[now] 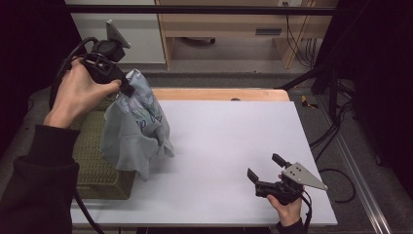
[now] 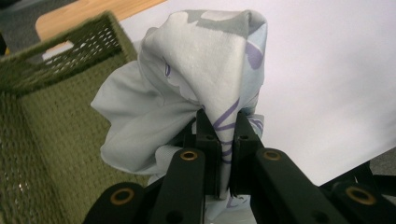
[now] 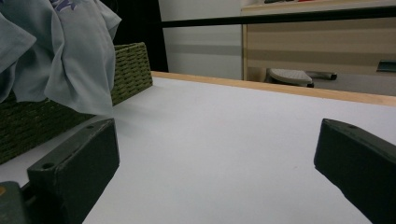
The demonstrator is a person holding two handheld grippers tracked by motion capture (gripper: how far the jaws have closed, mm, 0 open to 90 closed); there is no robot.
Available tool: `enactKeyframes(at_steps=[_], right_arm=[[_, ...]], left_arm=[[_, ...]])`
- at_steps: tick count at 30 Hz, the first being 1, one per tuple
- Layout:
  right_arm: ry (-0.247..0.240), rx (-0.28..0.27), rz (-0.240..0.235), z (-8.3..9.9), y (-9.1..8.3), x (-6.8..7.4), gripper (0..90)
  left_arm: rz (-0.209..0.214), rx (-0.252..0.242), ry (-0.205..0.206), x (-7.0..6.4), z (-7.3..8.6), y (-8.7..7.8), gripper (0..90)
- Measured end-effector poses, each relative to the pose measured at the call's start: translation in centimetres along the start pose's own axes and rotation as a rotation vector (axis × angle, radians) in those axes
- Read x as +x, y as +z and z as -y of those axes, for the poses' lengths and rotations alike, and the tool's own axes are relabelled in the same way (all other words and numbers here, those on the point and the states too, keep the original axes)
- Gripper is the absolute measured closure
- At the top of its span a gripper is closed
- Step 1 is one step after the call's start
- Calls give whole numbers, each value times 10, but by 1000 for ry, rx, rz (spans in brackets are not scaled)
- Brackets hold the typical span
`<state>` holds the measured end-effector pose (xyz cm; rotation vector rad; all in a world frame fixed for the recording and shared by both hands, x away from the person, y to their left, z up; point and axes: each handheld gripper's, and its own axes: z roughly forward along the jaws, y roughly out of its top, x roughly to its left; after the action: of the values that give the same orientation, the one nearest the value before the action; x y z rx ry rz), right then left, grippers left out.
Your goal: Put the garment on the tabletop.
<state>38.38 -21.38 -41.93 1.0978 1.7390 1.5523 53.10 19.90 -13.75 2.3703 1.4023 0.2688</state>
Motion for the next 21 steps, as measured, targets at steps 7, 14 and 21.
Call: enactKeyframes(at_steps=[7, 14, 21], right_arm=[[-8, -11, -3, -1, -2, -1, 4], [-2, -9, -7, -3, -4, 0, 4], [6, -14, -3, -3, -4, -1, 4]], left_arm=[[25, -4, 82, -38, -15, 4, 847], [73, -13, 153, -68, -25, 18, 847], [98, -6, 208, -90, -28, 43, 847]])
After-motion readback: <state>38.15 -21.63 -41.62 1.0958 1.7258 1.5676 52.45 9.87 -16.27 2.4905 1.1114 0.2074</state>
